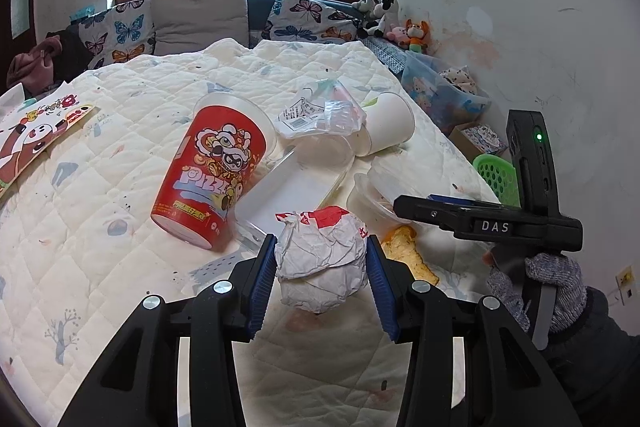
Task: Collect trash
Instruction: 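Grasp the clear plastic lid with the right tool while the left tool holds the paper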
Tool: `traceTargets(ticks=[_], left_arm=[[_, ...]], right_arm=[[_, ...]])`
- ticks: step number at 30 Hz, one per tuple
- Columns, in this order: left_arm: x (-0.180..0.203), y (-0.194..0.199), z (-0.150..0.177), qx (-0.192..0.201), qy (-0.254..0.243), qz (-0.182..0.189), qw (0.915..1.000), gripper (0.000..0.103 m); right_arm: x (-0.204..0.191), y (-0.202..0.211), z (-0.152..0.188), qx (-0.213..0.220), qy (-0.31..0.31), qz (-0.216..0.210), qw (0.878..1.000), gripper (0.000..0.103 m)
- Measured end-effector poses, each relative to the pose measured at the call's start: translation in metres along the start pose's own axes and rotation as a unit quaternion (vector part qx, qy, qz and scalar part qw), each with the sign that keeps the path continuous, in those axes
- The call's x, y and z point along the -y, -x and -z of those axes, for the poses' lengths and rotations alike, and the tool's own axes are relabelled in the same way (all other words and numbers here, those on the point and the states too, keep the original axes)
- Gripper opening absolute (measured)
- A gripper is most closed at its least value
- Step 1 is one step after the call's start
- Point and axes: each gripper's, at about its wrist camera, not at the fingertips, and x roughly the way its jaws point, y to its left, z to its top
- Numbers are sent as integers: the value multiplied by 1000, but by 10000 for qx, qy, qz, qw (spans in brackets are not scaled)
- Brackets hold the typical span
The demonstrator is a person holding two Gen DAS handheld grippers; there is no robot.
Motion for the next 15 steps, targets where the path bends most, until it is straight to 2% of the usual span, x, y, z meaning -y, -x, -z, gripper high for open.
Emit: traceTargets(ticks=[6,9,15], left_arm=[[-4,-2,-1,-18,33,11,10000,43],[-4,-3,-1,-34,31,14,10000,43],[0,-1,-2,-21,-27,47,10000,43]], right_arm=[[-4,-7,-2,-11,45,99,9999,96],[-6,-8,-1,24,87,176,9998,91],[-6,2,0,220,37,167,9996,91]])
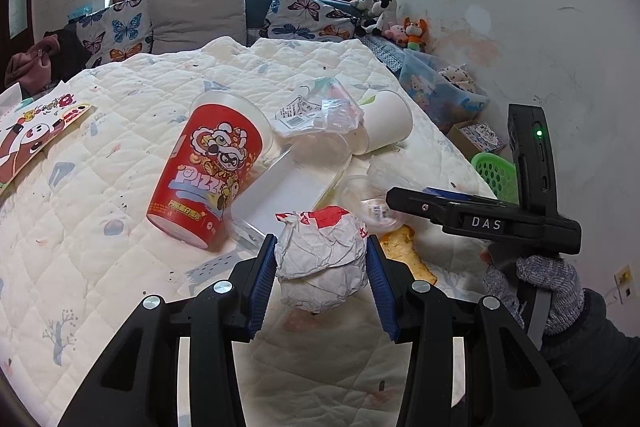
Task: Collect trash
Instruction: 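Grasp the clear plastic lid with the right tool while the left tool holds the paper, then carry lid and paper to the green basket, opening right then left tool to drop them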
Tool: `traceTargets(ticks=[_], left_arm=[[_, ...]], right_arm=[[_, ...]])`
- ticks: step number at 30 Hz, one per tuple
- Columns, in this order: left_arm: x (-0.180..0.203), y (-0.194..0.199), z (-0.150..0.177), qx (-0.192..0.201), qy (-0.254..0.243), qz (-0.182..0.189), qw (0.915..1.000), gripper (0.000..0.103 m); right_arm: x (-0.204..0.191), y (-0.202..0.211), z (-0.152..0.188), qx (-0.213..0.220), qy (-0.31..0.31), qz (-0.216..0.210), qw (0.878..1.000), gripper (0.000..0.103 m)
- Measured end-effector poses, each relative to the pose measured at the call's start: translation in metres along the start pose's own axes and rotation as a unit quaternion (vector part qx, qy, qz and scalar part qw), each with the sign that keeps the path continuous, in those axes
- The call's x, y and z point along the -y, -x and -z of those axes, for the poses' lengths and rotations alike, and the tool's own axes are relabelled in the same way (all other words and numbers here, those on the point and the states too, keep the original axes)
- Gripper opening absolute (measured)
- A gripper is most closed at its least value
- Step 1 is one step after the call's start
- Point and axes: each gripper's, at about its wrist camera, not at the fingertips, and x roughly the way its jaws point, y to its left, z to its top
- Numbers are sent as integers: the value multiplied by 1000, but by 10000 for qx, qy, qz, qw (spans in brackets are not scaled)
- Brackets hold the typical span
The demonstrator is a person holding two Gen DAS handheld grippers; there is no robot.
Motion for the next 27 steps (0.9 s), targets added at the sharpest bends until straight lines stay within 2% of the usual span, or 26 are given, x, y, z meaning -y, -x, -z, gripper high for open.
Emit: traceTargets(ticks=[7,15,21,27], left_arm=[[16,3,-5,66,-137,92,9998,43],[56,-4,-16,67,-452,367,9983,43],[93,-17,-26,15,-689,630,9956,43],[133,-33,-36,-71,-965,840,9918,43]], right_arm=[[3,27,3,223,60,83,9997,91],[25,75,18,522,-82,300,9981,91],[64,117,31,700,-339,736,9943,91],[122,157,44,785,-734,1264,9861,91]])
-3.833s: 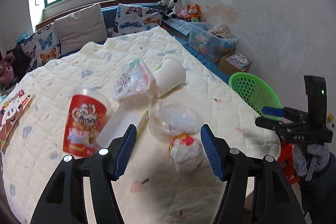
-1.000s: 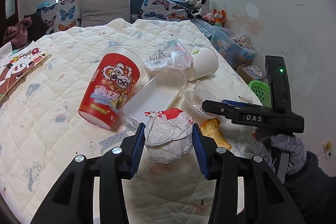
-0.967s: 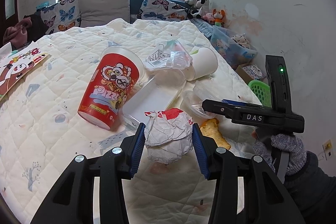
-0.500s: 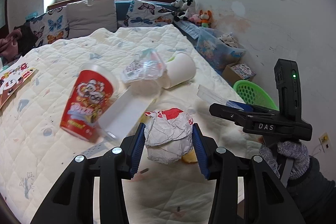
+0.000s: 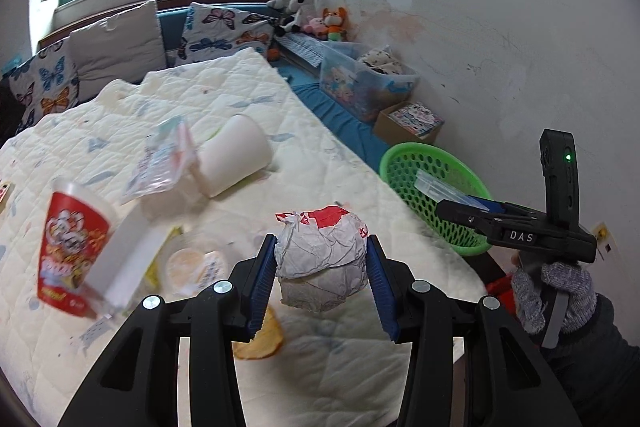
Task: Collect trash
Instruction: 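Carry lid and paper to the green basket, opening right then left tool to drop them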
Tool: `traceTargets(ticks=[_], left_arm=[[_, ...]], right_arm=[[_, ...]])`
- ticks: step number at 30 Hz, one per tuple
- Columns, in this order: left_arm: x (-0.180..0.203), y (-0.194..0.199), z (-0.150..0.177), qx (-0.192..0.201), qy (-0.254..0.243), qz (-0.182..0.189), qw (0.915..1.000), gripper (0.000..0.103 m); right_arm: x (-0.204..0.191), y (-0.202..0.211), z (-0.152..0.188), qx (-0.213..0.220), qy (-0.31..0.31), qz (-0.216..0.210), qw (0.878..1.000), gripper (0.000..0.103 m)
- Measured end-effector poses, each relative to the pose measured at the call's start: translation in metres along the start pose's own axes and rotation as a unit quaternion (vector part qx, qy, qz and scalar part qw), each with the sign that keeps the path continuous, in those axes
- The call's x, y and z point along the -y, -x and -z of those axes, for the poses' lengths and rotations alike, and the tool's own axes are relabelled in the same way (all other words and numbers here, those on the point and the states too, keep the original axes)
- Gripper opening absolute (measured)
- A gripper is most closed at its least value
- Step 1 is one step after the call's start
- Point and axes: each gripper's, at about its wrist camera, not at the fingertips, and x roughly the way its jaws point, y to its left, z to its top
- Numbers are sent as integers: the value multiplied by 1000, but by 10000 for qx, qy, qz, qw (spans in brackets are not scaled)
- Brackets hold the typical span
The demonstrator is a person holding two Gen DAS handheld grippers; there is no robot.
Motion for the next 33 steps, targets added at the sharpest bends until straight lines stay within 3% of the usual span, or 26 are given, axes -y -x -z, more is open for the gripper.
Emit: traceTargets(ticks=[6,12,33], left_arm=[[29,-22,-15,-124,-154,194,9996,43],[56,-43,-31,-228,-344,281,9988,43],[138,-127,-69,-711,-935,618,9912,44]], right_arm=[[62,15,7,-15,-427,429,9982,91],[100,19,13,-51,-722,564,9958,92],[123,47,25,185,-841,694,9939,93]])
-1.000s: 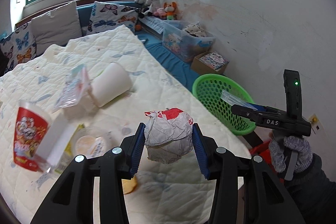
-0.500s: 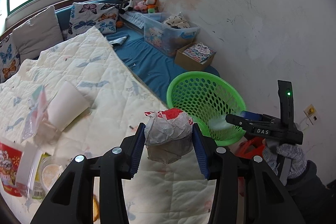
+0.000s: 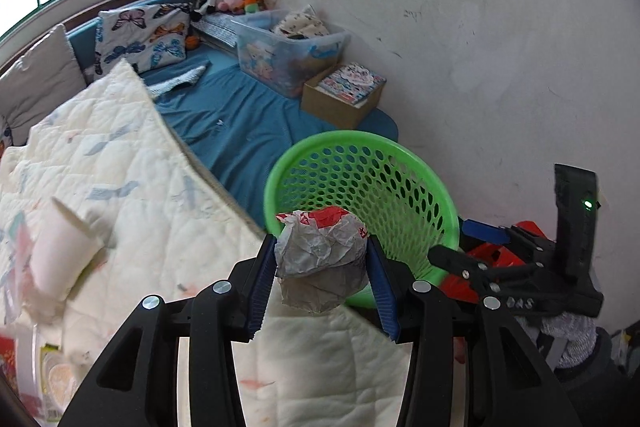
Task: Collect trash
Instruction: 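Carry lid and paper to the green basket, opening right then left tool to drop them, then move both open tools back over the bed toward the remaining trash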
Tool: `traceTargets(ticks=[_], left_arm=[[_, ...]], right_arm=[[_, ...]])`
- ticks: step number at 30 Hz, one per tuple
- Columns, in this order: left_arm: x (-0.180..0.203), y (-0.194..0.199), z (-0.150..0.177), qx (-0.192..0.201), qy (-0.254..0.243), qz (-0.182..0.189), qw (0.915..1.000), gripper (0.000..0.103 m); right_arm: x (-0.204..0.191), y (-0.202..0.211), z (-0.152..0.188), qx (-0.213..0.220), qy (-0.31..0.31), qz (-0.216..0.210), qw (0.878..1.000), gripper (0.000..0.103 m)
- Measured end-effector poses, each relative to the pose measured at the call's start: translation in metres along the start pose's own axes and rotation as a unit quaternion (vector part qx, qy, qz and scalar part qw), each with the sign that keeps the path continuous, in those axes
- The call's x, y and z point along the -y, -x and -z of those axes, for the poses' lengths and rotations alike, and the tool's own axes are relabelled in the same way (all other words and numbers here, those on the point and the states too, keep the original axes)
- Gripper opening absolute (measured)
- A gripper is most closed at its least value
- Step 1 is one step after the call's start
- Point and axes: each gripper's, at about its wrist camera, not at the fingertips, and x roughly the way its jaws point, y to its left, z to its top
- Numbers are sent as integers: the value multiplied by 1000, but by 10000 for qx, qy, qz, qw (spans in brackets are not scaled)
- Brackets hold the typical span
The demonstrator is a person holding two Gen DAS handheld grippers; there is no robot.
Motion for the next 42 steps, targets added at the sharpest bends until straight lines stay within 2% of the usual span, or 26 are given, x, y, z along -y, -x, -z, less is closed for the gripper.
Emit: traceTargets(ticks=[11,13,15,20,25,31,40,42], left_arm=[[20,-56,-12,-452,-113,-1,9989,46],[22,-62,-13,-496,-132,10,9987,49],[25,-65,-11,-508,-171,-22,9986,59],[25,-64,-9,-487,-188,34,9986,61],[18,-50,-1,-406,-128,38,9991,61],[1,-14,16,-196,66,-46,9998,61],[-37,41,53,109,434,-375,9983,61],[-48,54,63,185,523,-584,9968,61]], right_arm=[[10,10,10,20,-84,98,9999,93],[12,10,11,9,-90,112,9999,93],[13,11,11,5,-104,107,9999,93],[11,12,13,8,-124,102,9999,93],[6,14,15,23,-72,59,10000,93],[-9,18,17,45,32,-38,10000,93],[-39,17,19,36,211,-246,9995,93],[-47,17,20,33,274,-295,9992,93]])
